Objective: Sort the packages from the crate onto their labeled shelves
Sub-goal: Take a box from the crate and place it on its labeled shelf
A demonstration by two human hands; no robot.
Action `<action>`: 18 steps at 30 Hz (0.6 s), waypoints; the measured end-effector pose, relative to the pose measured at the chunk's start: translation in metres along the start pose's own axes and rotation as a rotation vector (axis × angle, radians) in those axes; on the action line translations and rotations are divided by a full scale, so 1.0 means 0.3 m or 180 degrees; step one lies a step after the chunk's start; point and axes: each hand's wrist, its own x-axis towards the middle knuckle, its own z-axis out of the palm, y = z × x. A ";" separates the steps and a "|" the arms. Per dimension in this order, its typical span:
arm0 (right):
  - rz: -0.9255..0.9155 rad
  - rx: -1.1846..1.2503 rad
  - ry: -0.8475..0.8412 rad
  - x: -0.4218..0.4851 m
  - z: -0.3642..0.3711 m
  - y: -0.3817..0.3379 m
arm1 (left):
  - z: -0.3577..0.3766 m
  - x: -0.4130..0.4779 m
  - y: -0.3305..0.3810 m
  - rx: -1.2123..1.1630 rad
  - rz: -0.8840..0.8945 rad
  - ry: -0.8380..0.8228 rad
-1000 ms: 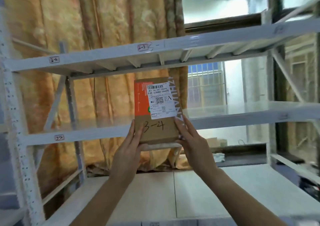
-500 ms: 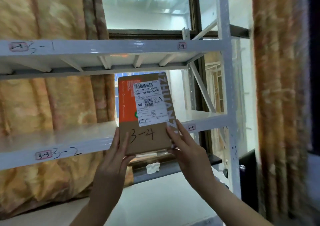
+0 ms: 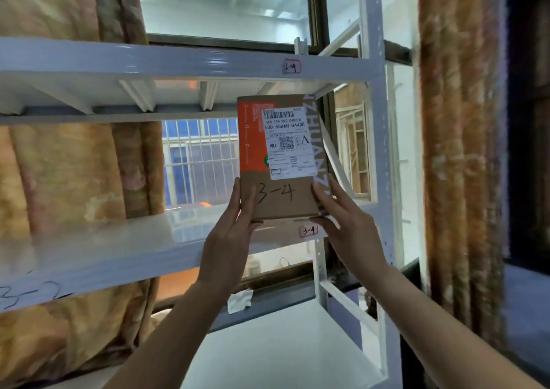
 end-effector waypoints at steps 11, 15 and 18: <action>-0.0195 -0.0094 0.0185 0.081 0.081 0.309 | 0.371 0.150 -0.004 -0.0104 -0.0102 -0.0203; -0.0098 -0.0110 -0.0062 0.086 0.139 0.437 | 0.450 0.158 0.014 0.0057 -0.0273 -0.0329; -0.0107 -0.0204 -0.0249 0.080 0.187 0.511 | 0.498 0.157 0.015 0.0278 -0.0355 -0.0440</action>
